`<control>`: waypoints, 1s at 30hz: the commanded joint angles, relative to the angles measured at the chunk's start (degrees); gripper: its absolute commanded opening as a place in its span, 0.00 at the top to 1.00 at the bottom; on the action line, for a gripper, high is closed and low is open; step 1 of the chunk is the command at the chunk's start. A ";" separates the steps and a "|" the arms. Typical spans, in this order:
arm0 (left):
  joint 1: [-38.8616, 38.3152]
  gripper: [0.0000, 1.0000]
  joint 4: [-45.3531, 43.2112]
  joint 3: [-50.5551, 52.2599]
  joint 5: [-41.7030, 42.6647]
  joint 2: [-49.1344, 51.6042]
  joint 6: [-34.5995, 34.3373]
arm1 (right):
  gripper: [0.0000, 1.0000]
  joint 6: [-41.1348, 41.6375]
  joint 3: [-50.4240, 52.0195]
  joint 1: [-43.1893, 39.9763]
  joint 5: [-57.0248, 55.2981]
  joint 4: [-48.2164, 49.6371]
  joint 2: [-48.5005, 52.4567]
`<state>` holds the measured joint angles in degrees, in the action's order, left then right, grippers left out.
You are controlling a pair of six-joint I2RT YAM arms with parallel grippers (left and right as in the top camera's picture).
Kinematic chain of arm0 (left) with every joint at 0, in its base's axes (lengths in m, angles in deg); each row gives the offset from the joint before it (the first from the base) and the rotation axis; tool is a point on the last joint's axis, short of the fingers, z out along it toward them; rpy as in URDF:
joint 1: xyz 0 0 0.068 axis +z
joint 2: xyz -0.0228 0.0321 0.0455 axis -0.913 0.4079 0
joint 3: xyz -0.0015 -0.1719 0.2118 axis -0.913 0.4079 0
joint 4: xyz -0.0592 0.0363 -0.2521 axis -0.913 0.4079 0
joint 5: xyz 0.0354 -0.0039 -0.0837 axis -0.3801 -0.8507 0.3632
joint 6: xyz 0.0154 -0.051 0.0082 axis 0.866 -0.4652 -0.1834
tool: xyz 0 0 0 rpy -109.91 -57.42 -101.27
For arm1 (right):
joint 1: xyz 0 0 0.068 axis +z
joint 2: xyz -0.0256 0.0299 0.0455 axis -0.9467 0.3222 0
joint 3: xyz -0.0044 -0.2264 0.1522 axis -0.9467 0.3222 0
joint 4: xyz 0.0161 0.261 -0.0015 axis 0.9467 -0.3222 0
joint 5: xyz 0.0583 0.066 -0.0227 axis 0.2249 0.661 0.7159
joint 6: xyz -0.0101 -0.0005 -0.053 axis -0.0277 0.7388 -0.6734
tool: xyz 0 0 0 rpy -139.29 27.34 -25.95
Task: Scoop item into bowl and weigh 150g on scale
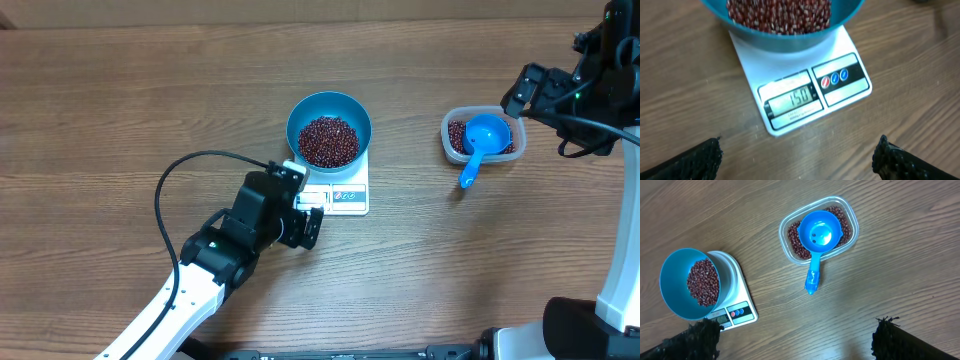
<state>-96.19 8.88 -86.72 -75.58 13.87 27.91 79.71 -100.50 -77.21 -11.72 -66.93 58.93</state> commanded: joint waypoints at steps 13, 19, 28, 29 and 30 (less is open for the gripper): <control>0.35 0.00 2.56 0.07 2.51 0.00 -1.31 | 0.00 -0.24 -0.98 -0.02 -0.55 0.13 -0.17; 0.35 0.01 2.58 0.07 2.21 -2.67 0.59 | 0.00 -0.24 -0.98 -0.02 -0.55 0.13 -0.17; 1.29 0.01 0.44 0.07 -2.60 -13.40 6.93 | 0.00 -0.24 -0.98 -0.02 -0.55 0.13 -0.17; 1.79 0.00 -0.28 0.07 -2.60 -14.38 7.45 | 0.00 -0.24 -0.98 -0.02 -0.55 0.13 -0.15; 2.51 0.01 -1.11 0.07 -2.38 -15.56 7.96 | 0.00 -0.24 -0.98 -0.02 -0.55 0.13 -0.17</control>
<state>-95.57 9.69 -86.57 -76.74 2.37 31.49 79.69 -100.50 -77.21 -11.72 -66.93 58.93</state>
